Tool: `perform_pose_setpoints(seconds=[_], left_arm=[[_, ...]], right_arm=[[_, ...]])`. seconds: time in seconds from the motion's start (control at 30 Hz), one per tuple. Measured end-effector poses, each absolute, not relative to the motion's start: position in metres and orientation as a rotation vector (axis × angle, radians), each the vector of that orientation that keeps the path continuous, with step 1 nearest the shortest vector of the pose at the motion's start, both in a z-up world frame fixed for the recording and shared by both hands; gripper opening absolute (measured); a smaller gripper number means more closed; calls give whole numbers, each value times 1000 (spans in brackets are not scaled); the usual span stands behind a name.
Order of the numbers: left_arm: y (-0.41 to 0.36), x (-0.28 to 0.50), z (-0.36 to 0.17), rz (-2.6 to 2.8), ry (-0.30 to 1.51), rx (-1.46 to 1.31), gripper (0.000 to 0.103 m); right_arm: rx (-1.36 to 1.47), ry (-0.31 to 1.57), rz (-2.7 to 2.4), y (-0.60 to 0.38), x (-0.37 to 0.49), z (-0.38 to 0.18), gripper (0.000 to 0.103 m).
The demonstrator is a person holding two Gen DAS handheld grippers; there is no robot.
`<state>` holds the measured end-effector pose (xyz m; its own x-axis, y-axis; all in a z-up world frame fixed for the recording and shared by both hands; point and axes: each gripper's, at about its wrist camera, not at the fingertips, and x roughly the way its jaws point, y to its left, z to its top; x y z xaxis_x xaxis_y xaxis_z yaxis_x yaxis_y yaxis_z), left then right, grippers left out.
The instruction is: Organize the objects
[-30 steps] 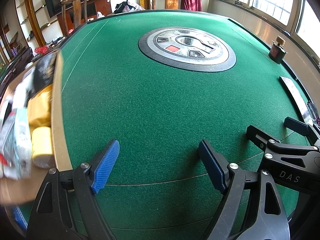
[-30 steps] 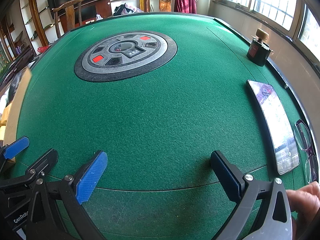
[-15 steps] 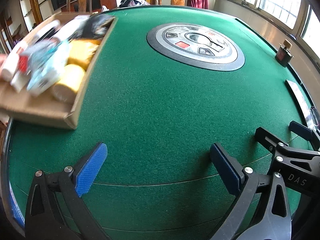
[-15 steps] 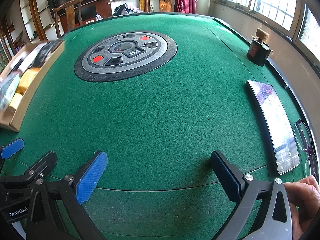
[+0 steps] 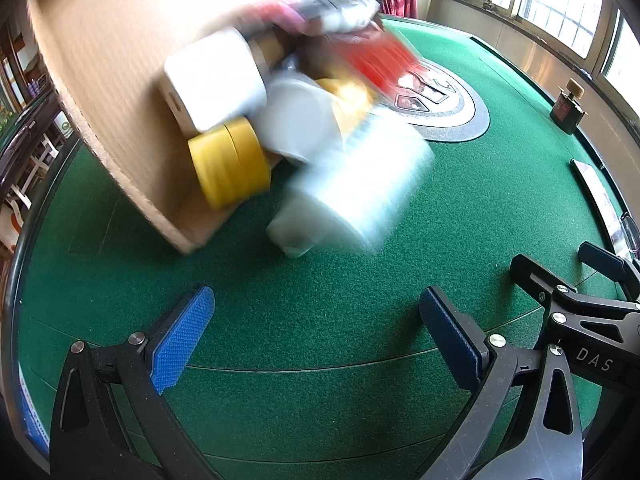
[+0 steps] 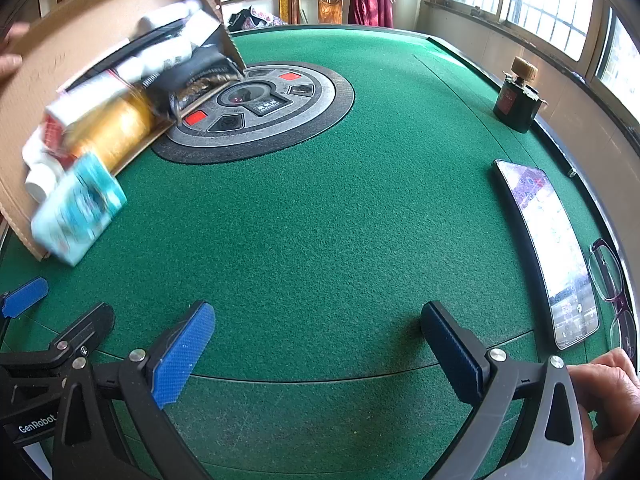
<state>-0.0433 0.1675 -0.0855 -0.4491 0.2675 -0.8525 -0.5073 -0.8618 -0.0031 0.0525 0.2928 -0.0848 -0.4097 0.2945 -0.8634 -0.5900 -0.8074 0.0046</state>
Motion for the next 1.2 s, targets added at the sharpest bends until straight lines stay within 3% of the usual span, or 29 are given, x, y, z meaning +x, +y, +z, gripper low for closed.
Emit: perform_pose_setpoints(seconds=[1.2], left_arm=[[170, -41, -86, 2314, 345, -1301, 103]], right_arm=[[-1276, 423, 2223, 290, 53, -84, 103]])
